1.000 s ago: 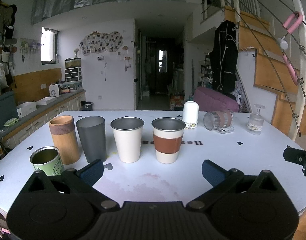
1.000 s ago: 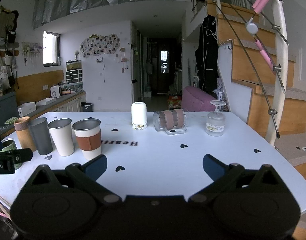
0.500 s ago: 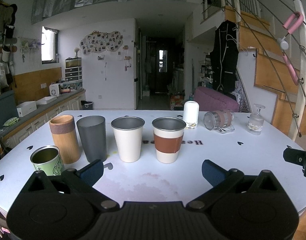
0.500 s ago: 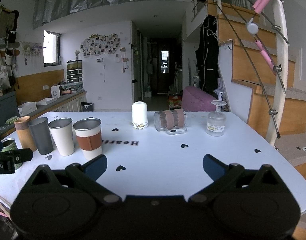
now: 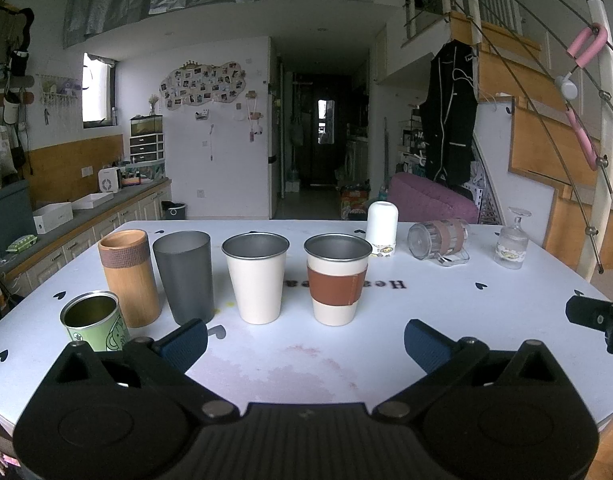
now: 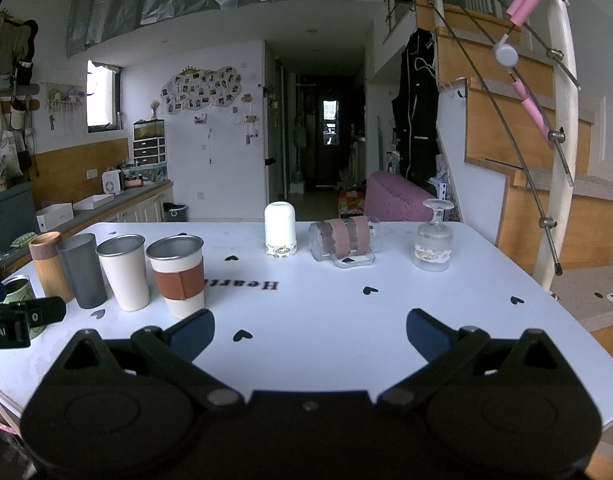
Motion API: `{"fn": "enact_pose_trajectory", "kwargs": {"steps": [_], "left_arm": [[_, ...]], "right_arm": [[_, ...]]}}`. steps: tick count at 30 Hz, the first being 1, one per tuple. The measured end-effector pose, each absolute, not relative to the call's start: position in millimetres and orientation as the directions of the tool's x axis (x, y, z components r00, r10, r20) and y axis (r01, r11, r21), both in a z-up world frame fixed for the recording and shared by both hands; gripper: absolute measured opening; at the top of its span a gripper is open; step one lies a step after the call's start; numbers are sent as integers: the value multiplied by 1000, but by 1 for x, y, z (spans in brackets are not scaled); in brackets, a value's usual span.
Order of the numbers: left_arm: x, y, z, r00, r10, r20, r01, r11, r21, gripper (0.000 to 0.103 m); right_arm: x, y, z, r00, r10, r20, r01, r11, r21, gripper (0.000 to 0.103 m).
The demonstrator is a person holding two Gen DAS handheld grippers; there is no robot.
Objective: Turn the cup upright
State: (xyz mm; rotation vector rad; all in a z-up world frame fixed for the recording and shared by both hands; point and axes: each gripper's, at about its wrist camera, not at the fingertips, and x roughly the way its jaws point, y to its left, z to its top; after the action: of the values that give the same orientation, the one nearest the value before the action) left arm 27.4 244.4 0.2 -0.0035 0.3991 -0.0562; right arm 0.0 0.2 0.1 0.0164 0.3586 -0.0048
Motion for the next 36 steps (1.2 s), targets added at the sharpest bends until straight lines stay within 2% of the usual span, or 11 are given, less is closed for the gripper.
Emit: {"fn": "enact_pose_trajectory", "kwargs": {"steps": [36], "left_arm": [[29, 247, -8, 918, -56, -394, 54, 998, -15, 103]], "right_arm": [[13, 6, -3, 927, 34, -373, -26, 999, 27, 103]]}}
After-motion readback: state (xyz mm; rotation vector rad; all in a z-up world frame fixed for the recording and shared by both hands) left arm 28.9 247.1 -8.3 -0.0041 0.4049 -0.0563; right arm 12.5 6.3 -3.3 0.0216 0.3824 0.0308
